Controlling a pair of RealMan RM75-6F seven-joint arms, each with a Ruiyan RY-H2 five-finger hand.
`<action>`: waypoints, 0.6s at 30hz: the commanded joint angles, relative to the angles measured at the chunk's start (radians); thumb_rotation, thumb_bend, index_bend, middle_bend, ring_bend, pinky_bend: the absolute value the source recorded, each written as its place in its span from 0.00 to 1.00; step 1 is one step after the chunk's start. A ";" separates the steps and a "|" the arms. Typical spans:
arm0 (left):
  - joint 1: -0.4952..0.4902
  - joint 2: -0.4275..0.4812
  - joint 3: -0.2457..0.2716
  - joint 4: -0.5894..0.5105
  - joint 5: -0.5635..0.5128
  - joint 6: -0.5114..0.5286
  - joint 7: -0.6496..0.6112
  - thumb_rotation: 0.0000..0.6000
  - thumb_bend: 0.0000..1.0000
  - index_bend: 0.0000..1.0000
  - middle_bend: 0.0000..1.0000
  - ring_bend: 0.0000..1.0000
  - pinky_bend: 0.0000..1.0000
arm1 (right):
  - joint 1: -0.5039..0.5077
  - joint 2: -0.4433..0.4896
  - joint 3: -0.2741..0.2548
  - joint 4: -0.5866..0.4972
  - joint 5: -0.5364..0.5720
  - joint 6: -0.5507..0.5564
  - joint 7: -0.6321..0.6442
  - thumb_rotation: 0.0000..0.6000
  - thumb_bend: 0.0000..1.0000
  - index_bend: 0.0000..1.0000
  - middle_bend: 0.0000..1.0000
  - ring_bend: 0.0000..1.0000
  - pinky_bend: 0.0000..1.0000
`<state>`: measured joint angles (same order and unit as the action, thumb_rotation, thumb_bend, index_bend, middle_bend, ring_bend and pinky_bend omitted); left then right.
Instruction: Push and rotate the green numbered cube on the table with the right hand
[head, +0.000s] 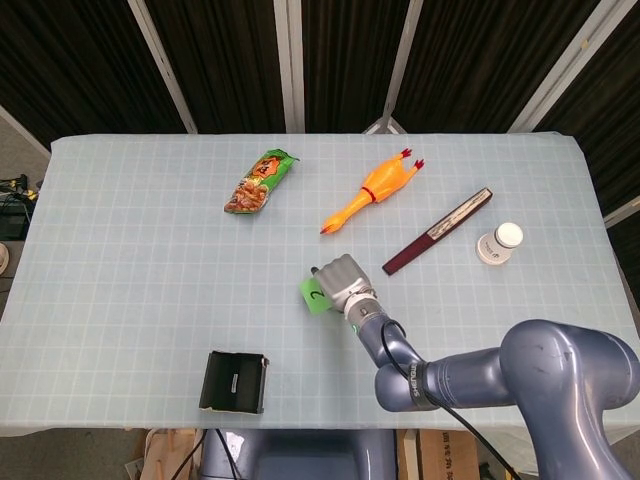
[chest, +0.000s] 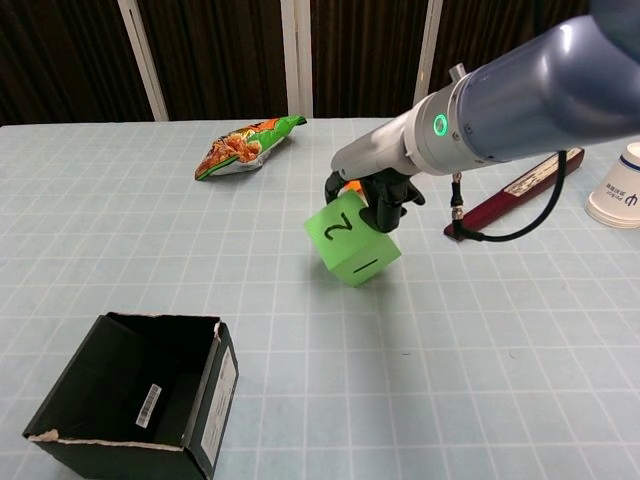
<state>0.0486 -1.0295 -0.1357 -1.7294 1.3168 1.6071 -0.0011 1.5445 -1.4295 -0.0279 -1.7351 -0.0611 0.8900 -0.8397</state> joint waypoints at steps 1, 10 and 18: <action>0.001 0.000 0.000 -0.001 -0.001 0.001 0.002 1.00 0.26 0.01 0.00 0.04 0.16 | -0.016 -0.004 0.001 0.020 -0.029 -0.005 0.011 1.00 0.72 0.21 0.84 0.82 0.57; 0.006 0.005 -0.002 -0.001 -0.006 0.004 -0.008 1.00 0.26 0.01 0.00 0.04 0.16 | -0.048 0.008 -0.008 0.056 -0.082 -0.008 0.013 1.00 0.72 0.21 0.84 0.82 0.57; 0.005 0.006 -0.001 -0.003 -0.005 0.000 -0.007 1.00 0.26 0.01 0.00 0.04 0.16 | -0.096 0.070 0.017 0.013 -0.140 0.023 0.061 1.00 0.72 0.21 0.84 0.82 0.57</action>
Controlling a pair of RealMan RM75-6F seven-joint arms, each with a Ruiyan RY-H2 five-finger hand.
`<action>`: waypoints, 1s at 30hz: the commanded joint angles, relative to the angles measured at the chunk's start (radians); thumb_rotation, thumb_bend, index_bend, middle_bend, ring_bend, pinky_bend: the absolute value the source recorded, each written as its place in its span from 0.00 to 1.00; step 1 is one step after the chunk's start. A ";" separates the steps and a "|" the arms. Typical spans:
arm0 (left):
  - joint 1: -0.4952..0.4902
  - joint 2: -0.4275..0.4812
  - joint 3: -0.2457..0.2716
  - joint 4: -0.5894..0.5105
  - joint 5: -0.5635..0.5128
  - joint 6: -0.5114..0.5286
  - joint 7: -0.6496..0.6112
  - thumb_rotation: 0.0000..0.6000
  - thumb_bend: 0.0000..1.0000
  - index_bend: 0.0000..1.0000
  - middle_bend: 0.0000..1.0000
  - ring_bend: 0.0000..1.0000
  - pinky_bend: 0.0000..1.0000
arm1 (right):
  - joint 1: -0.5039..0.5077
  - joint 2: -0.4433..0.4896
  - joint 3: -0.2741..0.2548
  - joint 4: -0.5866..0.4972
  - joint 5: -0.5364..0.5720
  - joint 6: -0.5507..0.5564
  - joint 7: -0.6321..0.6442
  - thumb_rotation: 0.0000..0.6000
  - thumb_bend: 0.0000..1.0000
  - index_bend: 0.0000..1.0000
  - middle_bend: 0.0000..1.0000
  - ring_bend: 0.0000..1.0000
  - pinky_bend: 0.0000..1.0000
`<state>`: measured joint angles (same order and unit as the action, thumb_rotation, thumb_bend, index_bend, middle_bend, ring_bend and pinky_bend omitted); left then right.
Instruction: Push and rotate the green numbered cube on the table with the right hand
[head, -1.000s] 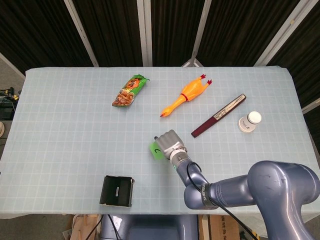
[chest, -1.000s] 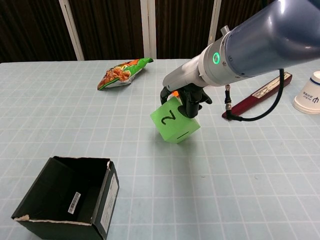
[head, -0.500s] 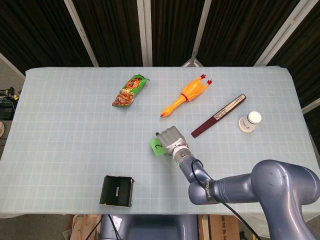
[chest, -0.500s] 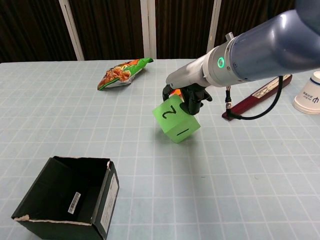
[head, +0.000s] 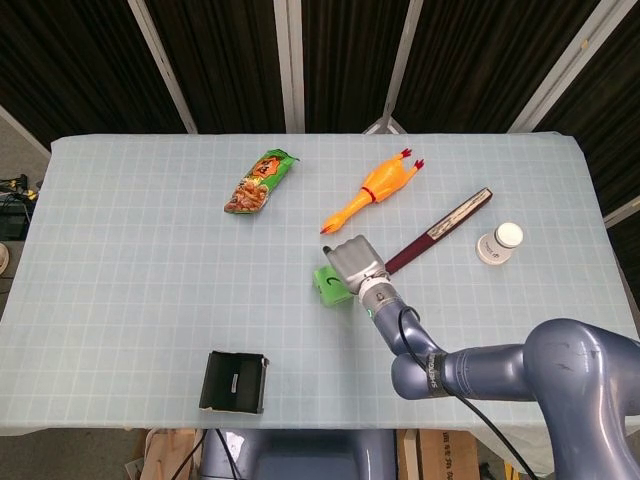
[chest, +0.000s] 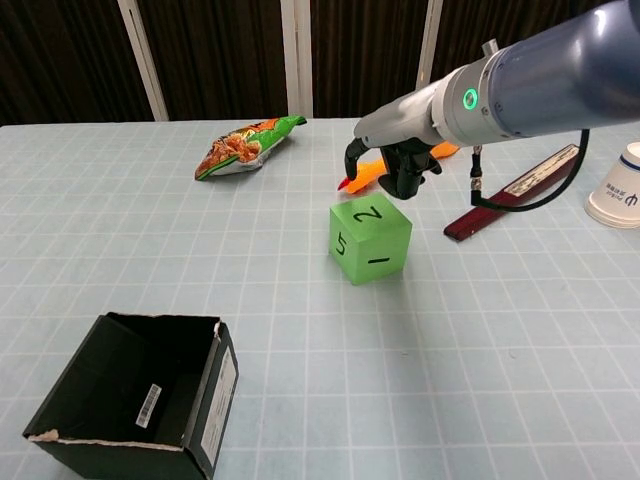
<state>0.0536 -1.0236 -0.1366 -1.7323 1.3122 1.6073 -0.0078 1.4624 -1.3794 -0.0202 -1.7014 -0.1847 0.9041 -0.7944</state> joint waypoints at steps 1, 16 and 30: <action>0.000 0.001 -0.001 0.000 -0.001 -0.001 -0.002 1.00 0.26 0.01 0.00 0.04 0.16 | -0.022 0.032 0.014 -0.036 -0.027 0.016 0.026 1.00 0.72 0.21 0.84 0.82 0.57; 0.005 0.010 0.002 0.002 0.006 -0.002 -0.029 1.00 0.26 0.01 0.00 0.04 0.16 | -0.223 0.220 -0.019 -0.371 -0.307 0.095 0.175 1.00 0.72 0.21 0.84 0.82 0.57; 0.003 0.005 0.003 -0.002 0.005 -0.003 -0.013 1.00 0.26 0.01 0.00 0.04 0.16 | -0.381 0.254 -0.121 -0.361 -0.475 0.069 0.230 1.00 0.72 0.18 0.84 0.82 0.57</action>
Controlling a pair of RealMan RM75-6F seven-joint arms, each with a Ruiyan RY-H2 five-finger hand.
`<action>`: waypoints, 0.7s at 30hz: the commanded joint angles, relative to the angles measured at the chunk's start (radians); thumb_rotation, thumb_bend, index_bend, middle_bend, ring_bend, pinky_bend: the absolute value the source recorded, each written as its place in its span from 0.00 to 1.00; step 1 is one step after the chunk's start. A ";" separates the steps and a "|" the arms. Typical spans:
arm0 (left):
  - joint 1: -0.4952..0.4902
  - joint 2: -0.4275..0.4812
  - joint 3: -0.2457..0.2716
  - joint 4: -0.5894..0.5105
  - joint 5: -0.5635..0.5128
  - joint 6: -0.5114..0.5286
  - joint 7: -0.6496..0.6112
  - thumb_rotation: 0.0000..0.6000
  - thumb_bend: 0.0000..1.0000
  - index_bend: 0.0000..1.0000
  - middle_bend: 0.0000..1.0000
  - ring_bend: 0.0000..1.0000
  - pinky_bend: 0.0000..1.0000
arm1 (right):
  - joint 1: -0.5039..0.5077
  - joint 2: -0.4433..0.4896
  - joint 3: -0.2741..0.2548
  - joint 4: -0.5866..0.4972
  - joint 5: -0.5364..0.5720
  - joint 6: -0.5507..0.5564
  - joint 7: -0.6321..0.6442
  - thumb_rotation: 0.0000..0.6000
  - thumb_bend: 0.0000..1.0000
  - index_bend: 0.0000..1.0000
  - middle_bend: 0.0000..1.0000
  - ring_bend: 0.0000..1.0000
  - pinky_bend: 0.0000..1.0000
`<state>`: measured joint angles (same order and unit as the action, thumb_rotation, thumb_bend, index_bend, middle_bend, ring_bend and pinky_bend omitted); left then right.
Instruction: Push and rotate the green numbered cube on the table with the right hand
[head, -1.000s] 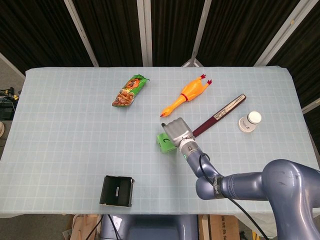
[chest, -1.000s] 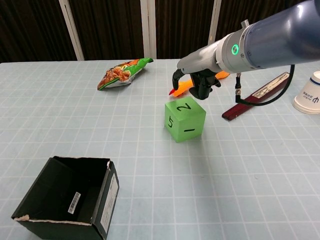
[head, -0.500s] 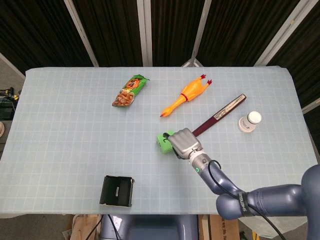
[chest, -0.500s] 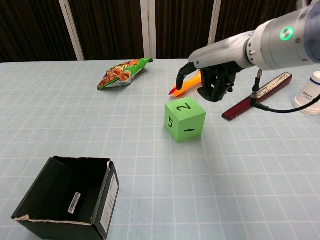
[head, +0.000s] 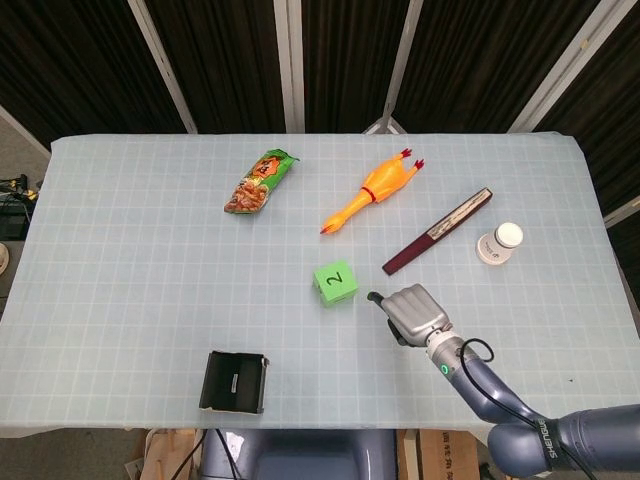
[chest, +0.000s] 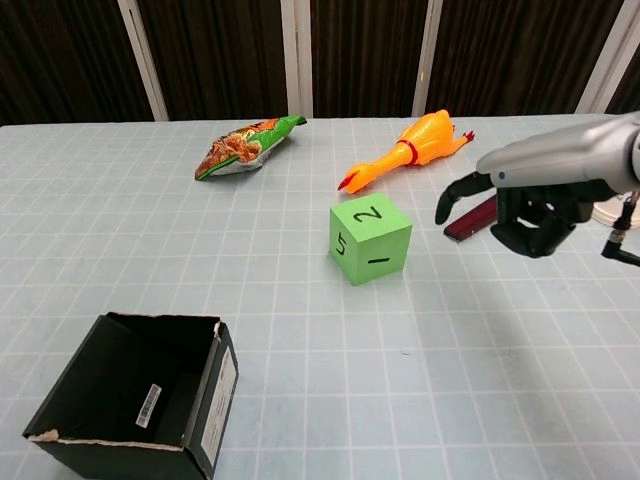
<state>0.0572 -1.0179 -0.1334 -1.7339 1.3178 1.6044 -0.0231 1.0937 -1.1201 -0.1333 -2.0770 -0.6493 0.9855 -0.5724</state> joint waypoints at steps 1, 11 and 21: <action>-0.001 -0.002 0.000 -0.001 0.000 0.000 0.005 1.00 0.26 0.01 0.00 0.04 0.16 | -0.018 -0.010 -0.010 0.024 -0.011 -0.020 0.010 1.00 0.72 0.18 0.84 0.82 0.57; -0.002 -0.008 0.000 -0.005 -0.002 0.003 0.025 1.00 0.26 0.01 0.00 0.04 0.16 | -0.023 -0.065 0.006 0.098 0.016 -0.071 -0.004 1.00 0.72 0.16 0.84 0.82 0.57; -0.004 -0.009 -0.003 -0.006 -0.008 0.001 0.032 1.00 0.26 0.01 0.00 0.04 0.16 | -0.008 -0.101 0.047 0.151 0.069 -0.111 0.008 1.00 0.72 0.14 0.84 0.82 0.57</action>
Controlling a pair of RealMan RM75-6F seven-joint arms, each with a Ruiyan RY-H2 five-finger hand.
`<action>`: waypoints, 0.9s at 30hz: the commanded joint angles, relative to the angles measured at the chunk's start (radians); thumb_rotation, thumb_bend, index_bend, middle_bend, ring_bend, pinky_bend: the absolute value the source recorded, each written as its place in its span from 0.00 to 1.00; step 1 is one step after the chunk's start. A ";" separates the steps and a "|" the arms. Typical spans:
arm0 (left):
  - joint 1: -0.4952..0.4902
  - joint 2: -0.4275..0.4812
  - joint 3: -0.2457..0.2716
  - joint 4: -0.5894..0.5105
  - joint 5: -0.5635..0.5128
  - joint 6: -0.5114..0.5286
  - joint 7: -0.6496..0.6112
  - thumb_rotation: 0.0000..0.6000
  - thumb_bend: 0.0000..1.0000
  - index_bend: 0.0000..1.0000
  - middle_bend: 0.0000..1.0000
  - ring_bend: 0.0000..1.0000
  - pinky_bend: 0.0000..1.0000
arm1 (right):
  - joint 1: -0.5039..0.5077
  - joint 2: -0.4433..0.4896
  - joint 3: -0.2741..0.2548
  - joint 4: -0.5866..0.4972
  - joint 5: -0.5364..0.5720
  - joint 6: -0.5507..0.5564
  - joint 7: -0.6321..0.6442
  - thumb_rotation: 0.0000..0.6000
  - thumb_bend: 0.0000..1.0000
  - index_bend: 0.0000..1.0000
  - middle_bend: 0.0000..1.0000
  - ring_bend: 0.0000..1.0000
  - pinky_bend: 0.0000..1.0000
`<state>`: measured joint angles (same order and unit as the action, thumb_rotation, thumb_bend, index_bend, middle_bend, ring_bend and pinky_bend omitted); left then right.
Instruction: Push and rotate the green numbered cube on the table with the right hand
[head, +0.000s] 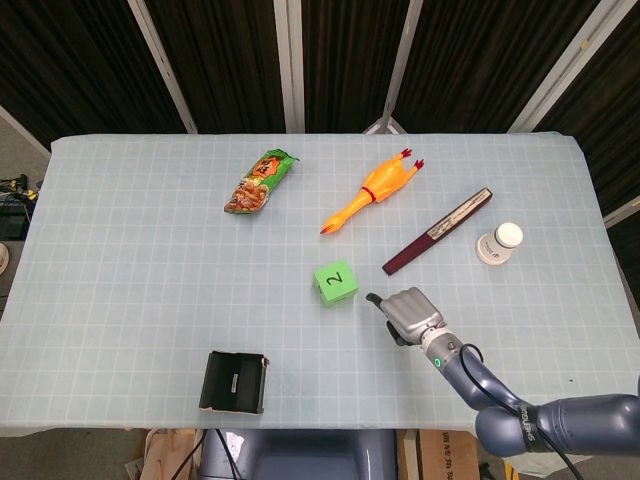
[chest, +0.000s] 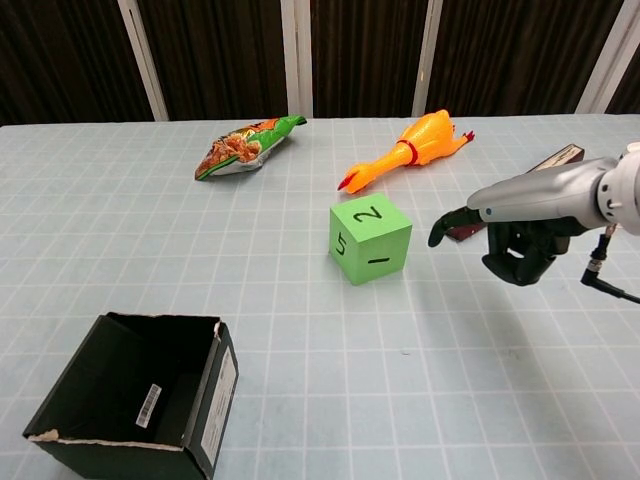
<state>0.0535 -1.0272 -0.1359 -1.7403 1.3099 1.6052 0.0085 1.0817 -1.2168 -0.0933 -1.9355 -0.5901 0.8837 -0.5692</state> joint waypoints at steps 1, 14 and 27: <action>0.000 0.000 0.000 0.000 0.000 0.001 0.000 1.00 0.26 0.01 0.00 0.04 0.16 | 0.006 -0.007 0.010 0.015 0.015 -0.014 0.006 1.00 0.72 0.14 0.84 0.82 0.57; -0.003 -0.002 -0.001 -0.001 -0.004 -0.004 0.009 1.00 0.26 0.01 0.00 0.04 0.16 | 0.031 -0.034 0.044 0.063 0.043 -0.064 0.026 1.00 0.72 0.14 0.84 0.82 0.57; -0.003 0.000 -0.002 -0.002 -0.008 -0.007 0.005 1.00 0.26 0.01 0.00 0.04 0.16 | 0.061 -0.051 0.048 0.069 0.070 -0.076 0.014 1.00 0.72 0.14 0.84 0.82 0.57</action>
<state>0.0506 -1.0270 -0.1379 -1.7421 1.3022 1.5985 0.0137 1.1414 -1.2666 -0.0449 -1.8657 -0.5219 0.8074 -0.5543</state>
